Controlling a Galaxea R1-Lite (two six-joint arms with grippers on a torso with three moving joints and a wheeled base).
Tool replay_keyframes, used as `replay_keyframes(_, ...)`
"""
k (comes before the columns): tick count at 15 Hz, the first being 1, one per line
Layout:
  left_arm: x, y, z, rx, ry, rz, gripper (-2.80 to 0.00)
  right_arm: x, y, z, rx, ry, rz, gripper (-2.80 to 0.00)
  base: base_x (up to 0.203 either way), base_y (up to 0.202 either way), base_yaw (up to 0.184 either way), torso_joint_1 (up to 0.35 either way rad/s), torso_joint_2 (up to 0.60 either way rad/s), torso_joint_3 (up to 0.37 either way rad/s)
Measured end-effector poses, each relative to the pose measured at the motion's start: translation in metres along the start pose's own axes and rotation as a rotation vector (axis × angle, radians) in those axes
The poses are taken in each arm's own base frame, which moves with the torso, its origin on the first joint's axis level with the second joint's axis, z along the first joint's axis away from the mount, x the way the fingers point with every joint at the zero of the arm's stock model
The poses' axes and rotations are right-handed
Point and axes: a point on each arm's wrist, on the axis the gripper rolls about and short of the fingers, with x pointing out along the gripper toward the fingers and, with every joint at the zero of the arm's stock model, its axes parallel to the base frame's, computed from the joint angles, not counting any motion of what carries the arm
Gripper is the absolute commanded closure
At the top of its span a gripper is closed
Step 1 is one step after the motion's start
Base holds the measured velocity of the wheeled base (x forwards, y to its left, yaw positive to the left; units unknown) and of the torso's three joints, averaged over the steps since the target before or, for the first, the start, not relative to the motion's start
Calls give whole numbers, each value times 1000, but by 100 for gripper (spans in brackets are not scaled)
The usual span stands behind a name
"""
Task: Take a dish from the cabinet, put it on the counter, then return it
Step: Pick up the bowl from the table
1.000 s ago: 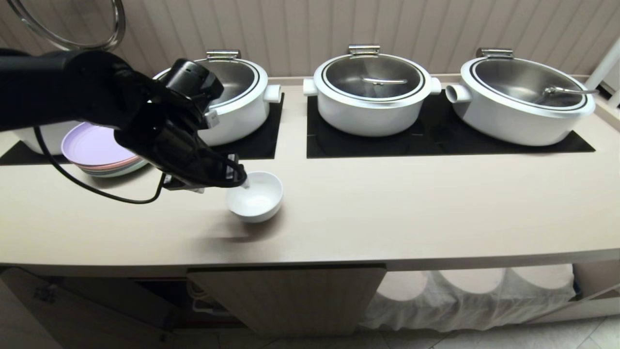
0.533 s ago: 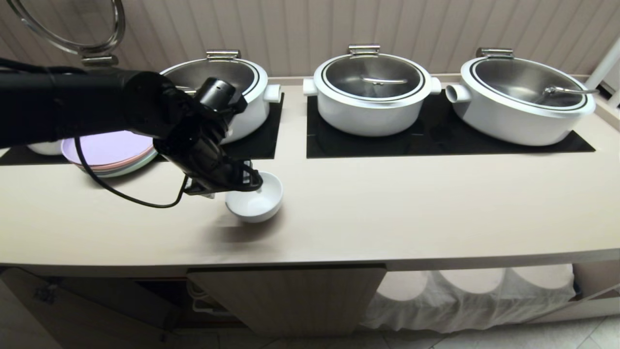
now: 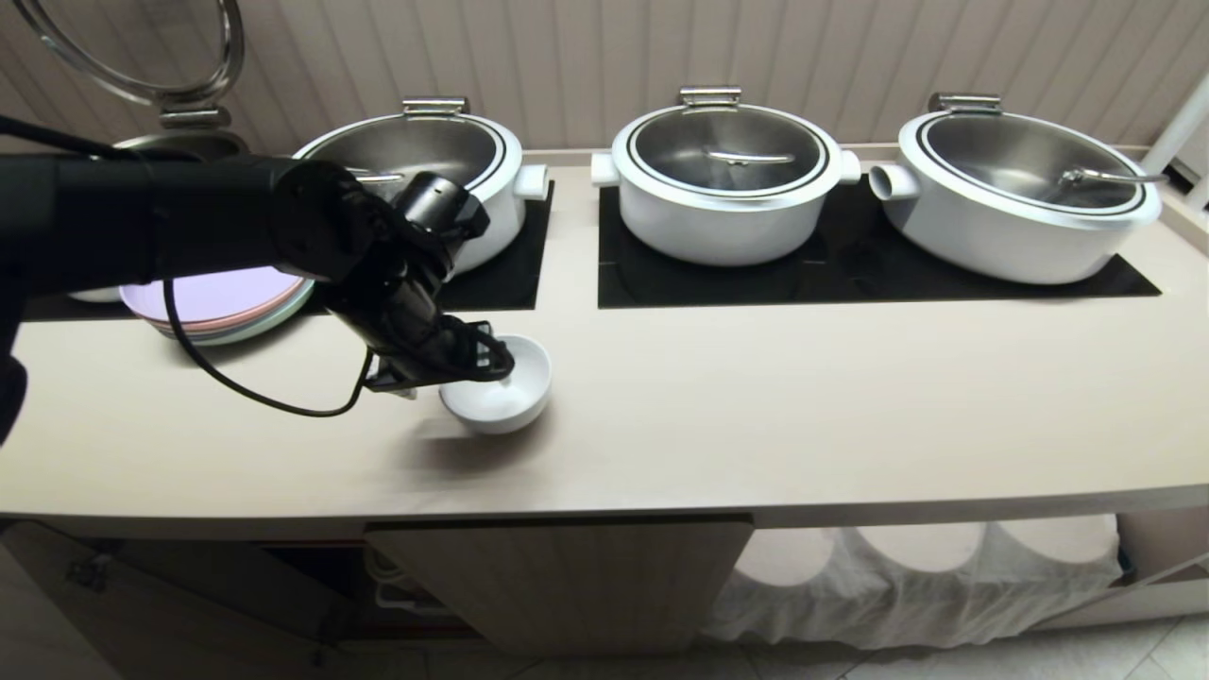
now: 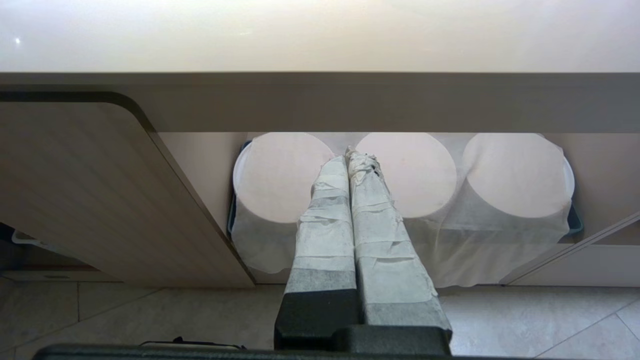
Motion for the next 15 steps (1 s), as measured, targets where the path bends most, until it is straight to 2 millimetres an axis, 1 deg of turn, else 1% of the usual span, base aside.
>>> replay_keyframes(9, 13, -2, -2, -29, 31, 9, -280, 0, 0, 0, 0, 0, 0, 0, 0, 0, 0, 0, 0, 0)
replay_keyframes(10, 14, -2, -2, -29, 32, 10, -147, 0, 0, 0, 0, 0, 0, 0, 0, 0, 0, 0, 0, 0)
replay_keyframes(11, 14, -2, -2, -28, 33, 9, 0, 0, 0, 0, 0, 0, 0, 0, 0, 0, 0, 0, 0, 0)
replay_keyframes(15, 16, -3, -1, -28, 33, 9, 0, 0, 0, 0, 0, 0, 0, 0, 0, 0, 0, 0, 0, 0)
